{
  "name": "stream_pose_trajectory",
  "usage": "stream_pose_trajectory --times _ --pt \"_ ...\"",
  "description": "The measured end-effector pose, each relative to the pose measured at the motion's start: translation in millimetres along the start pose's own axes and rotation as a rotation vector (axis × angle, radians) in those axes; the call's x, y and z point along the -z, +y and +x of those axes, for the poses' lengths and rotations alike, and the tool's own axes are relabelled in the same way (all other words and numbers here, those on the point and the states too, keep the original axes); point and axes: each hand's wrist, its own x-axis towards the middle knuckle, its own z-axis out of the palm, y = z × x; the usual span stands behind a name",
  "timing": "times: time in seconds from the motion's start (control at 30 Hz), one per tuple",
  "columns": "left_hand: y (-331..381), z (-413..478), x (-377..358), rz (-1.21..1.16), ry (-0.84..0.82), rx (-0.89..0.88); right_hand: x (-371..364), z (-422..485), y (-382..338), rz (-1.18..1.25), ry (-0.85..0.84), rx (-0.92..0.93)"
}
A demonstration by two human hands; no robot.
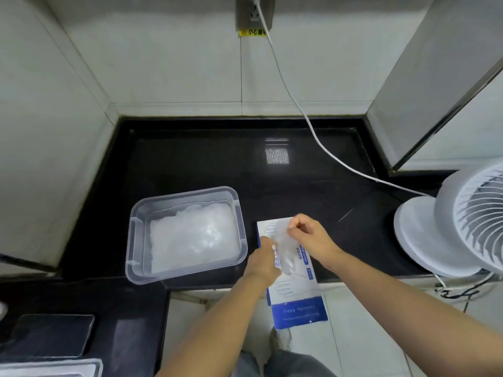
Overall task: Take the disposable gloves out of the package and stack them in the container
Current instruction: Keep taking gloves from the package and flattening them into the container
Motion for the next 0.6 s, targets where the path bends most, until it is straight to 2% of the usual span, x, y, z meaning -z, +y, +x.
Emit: stream_pose_trajectory --times 0.17,0.27,0.6 --pt "1.5 -1.4 3.2 0.014 -0.026 0.004 3.5 -0.8 -11.6 0.257 0.181 0.002" --pt "3.4 -2.4 6.2 -0.026 -0.042 0.018 8.0 0.1 -25.8 0.312 0.273 0.026" --pt "17.5 -2.8 26.8 -0.285 -0.072 0.048 18.4 12.8 -44.3 0.586 0.265 -0.082"
